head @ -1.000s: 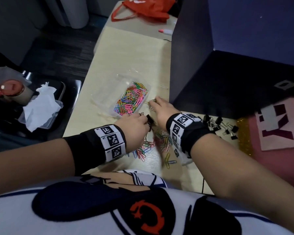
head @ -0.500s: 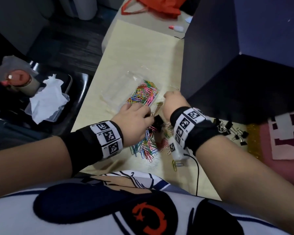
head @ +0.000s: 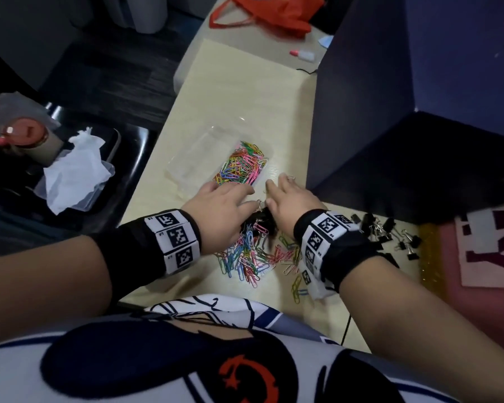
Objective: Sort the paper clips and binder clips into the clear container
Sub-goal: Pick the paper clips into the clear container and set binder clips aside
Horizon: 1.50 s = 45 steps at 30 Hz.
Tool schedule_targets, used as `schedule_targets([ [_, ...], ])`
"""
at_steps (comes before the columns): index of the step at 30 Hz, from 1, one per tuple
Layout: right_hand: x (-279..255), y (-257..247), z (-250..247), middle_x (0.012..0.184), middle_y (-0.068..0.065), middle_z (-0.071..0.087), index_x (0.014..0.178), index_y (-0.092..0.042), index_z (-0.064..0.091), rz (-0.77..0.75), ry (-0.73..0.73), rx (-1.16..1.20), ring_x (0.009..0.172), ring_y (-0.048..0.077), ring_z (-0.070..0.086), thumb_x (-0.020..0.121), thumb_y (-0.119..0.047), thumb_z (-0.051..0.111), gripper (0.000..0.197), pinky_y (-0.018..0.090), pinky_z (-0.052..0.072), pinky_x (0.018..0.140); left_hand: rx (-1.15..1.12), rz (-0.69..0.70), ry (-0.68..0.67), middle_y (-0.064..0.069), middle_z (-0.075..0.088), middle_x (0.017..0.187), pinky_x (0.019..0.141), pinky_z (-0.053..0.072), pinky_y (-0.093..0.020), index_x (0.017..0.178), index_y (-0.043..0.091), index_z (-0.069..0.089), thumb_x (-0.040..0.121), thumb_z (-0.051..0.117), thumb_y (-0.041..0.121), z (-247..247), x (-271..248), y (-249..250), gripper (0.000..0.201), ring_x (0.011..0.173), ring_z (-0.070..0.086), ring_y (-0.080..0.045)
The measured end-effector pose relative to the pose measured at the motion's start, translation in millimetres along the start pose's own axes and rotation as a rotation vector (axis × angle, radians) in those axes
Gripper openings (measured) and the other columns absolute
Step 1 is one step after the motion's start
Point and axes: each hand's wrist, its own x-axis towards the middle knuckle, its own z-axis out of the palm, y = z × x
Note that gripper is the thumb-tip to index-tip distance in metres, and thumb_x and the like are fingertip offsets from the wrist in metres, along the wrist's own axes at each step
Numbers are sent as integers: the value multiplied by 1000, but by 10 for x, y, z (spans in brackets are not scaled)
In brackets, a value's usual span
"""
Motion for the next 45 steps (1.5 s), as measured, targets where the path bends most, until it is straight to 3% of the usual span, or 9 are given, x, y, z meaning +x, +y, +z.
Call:
schedule_targets([
  [6,-464,171,91,161,1,-9,153,-28,0,53,-149,-27,149,18,-1,103,-37,18,55,45,9,120,-34,20,-28,-17,29,152,106,35,-39,138,4,42,86,51,14,-55,174,34,53,132,42,-33],
  [12,-819,265,264,161,-9,-6,153,-33,4,133,-147,36,149,12,-1,104,-31,21,52,43,3,121,34,54,-189,-10,3,160,110,35,-38,150,11,15,85,46,-7,-126,361,97,74,140,29,-29],
  [15,-913,281,291,160,-8,17,148,-33,28,154,-74,72,147,14,15,102,-23,31,48,41,12,120,45,78,-189,-8,6,160,109,37,-38,150,13,19,84,51,-6,-131,433,101,76,139,32,-28],
  [18,-965,341,292,136,-1,49,130,-28,54,207,114,207,126,21,45,93,-13,41,41,36,37,108,84,121,-62,-8,24,155,106,38,-43,142,16,36,89,49,7,-110,426,136,55,135,36,-31],
  [21,-936,424,318,139,4,42,136,-20,47,276,240,293,126,24,42,90,-4,44,49,36,37,108,128,161,53,-6,41,139,99,36,-44,132,20,49,90,51,16,-88,359,249,42,126,40,-30],
  [26,-921,396,379,161,-5,7,151,-27,21,311,12,326,147,23,11,89,4,40,71,36,17,119,231,212,-119,-4,51,121,87,44,-41,128,21,50,92,47,16,-32,285,484,36,112,49,-27],
  [31,-1054,282,380,135,2,42,134,-25,47,285,88,206,123,25,39,88,-9,45,48,37,39,102,187,191,-179,5,54,129,94,39,-42,136,25,42,90,46,13,83,268,549,47,118,46,-23],
  [35,-981,278,263,128,3,45,128,-21,50,260,174,264,120,24,43,93,-19,49,35,38,42,101,118,250,-143,13,42,144,102,35,-44,140,31,39,93,44,17,140,249,535,49,129,39,-17],
  [45,-770,88,223,118,5,49,126,-24,51,143,96,225,111,27,53,88,-30,59,39,41,48,94,143,64,-98,-6,52,119,86,42,-40,122,18,55,93,44,21,13,193,441,31,111,49,-28],
])
